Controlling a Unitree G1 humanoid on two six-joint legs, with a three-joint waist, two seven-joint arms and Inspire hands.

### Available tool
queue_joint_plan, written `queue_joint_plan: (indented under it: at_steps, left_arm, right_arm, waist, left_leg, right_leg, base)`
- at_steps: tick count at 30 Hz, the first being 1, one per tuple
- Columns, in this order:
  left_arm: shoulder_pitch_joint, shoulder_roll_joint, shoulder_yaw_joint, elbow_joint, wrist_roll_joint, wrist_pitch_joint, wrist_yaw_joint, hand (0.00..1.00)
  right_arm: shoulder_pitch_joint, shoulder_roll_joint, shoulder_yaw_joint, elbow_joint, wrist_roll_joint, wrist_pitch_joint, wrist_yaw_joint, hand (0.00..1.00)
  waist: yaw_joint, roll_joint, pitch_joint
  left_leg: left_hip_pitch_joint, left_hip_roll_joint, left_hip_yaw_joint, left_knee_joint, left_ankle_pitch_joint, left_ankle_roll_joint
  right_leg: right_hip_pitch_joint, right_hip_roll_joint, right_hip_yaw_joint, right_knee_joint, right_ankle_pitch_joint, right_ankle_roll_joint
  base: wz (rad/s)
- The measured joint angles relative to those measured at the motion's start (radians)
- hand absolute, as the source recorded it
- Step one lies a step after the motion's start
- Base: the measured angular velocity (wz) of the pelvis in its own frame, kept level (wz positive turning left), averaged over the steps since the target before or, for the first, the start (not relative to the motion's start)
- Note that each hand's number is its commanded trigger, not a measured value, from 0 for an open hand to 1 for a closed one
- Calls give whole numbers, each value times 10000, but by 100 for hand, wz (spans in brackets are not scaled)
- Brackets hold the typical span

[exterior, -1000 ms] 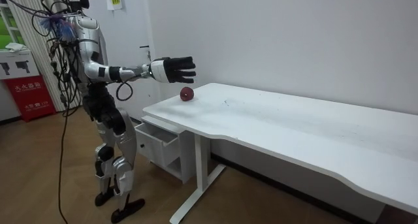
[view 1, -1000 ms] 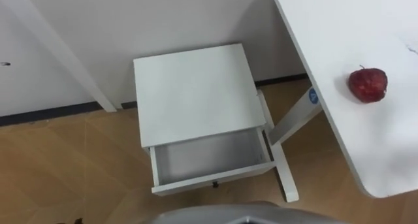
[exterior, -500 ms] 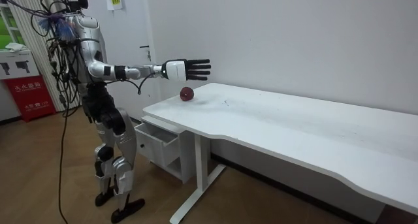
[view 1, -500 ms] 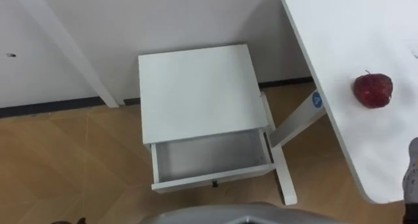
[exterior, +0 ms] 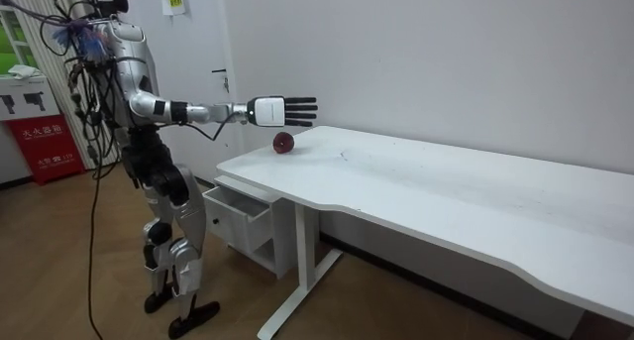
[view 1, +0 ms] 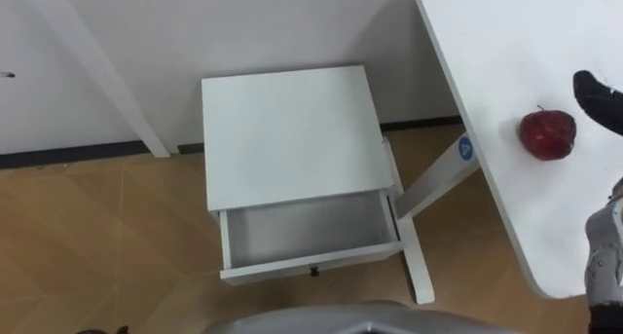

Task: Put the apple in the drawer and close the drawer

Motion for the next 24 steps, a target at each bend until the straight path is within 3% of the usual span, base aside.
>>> queue_joint_plan:
  at_steps: [15,24]
  left_arm:
    - [-56,22,-191,57,-2,-61,31,0]
    - [-91,21,-292,279,1,-48,-4,0]
  right_arm:
    - [0,0,404,692,-359,-2,662,0]
    - [11,0,659,880,-1075,-2,1204,0]
  waist:
    - [9,-30,13]
    - [5,93,16]
  left_leg:
    - [48,-8,-29,-2,0,1]
    - [-6,-6,-33,-3,0,1]
  right_leg:
    - [107,-12,-106,-171,60,19]
    - [100,-15,-136,-160,62,17]
  base:
    - [0]
    - [0]
